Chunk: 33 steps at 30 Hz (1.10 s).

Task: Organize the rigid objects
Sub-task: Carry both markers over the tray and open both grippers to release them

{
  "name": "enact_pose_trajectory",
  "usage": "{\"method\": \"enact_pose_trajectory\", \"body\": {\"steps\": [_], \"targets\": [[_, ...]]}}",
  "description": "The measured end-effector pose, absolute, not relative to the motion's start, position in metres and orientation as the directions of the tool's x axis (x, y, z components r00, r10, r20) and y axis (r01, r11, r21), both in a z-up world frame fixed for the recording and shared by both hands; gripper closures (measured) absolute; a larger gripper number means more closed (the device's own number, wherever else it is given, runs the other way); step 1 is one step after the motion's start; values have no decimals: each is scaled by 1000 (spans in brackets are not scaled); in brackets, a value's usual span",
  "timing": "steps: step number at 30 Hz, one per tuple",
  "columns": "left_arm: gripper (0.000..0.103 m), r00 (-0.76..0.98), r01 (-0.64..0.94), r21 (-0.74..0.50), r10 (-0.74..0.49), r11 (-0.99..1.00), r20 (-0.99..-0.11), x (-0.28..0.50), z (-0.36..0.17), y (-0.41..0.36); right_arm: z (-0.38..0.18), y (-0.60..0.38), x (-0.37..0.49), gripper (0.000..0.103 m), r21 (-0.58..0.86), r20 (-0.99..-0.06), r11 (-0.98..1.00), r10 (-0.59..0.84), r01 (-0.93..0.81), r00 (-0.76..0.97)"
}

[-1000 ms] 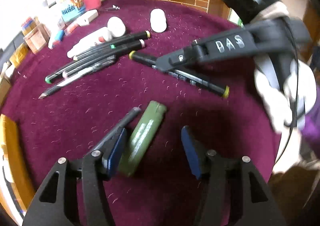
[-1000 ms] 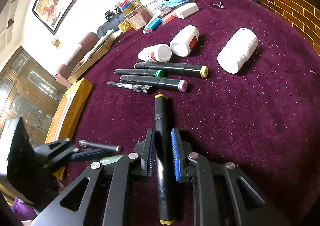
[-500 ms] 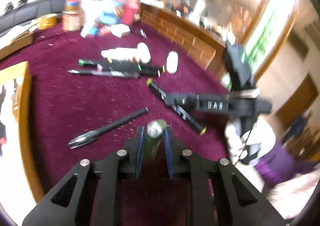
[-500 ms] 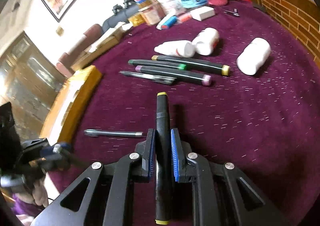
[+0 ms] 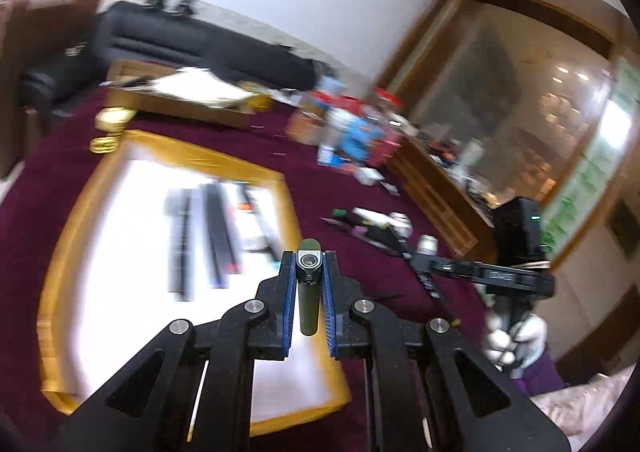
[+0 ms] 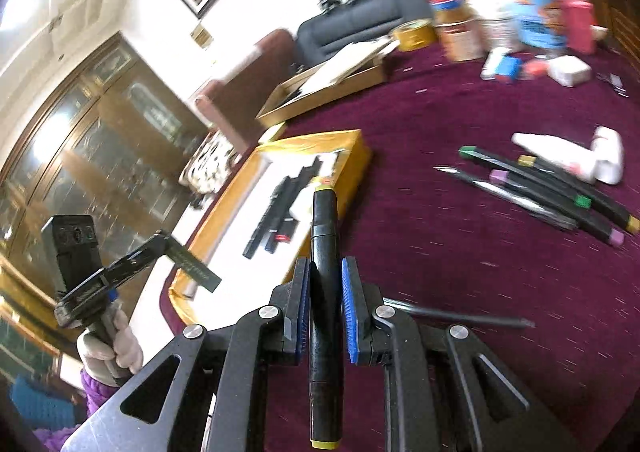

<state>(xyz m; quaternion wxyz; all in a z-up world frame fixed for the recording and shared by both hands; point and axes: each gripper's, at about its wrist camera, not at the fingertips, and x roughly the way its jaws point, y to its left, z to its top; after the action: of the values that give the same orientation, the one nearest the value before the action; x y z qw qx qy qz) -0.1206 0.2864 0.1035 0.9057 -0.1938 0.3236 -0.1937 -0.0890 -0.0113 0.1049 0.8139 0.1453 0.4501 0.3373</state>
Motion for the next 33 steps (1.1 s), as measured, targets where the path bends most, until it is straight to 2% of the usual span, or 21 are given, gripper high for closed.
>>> {"method": "enact_pose_trajectory", "body": {"steps": [8,15,18,20,21,24,26,27,28,30,33], "targets": [[93,670,14,-460,-350,888,-654,-66,67,343,80,94,-49,89,641,-642,661,741,-391,199],[91,659,-120,-419,-244,900,-711,-28,47,366,58,170,-17,89,700,-639,644,758,-309,131],[79,675,-125,-470,-273,874,-685,-36,46,373,50,194,-7,89,702,-650,651,752,-288,113],[61,699,-129,-472,-258,872,-667,-49,50,375,45,207,1,89,698,-660,661,743,-276,111],[57,710,-130,-470,-249,873,-659,-56,53,377,44,210,3,89,692,-667,669,736,-273,115],[54,745,-135,-476,-228,869,-627,-77,62,382,41,219,12,88,653,-698,706,702,-275,142],[46,763,-143,-478,-211,866,-611,-90,67,385,41,219,17,87,626,-713,730,679,-274,177],[44,771,-149,-479,-203,865,-604,-96,70,385,42,219,18,84,618,-715,733,674,-283,185],[43,779,-151,-483,-197,863,-595,-102,73,385,45,214,16,78,615,-713,732,675,-293,190],[43,792,-141,-491,-200,860,-577,-110,78,382,56,199,10,73,608,-701,728,679,-317,217],[43,806,-115,-505,-217,856,-551,-121,85,372,76,161,-5,73,575,-686,731,675,-366,271]]}}
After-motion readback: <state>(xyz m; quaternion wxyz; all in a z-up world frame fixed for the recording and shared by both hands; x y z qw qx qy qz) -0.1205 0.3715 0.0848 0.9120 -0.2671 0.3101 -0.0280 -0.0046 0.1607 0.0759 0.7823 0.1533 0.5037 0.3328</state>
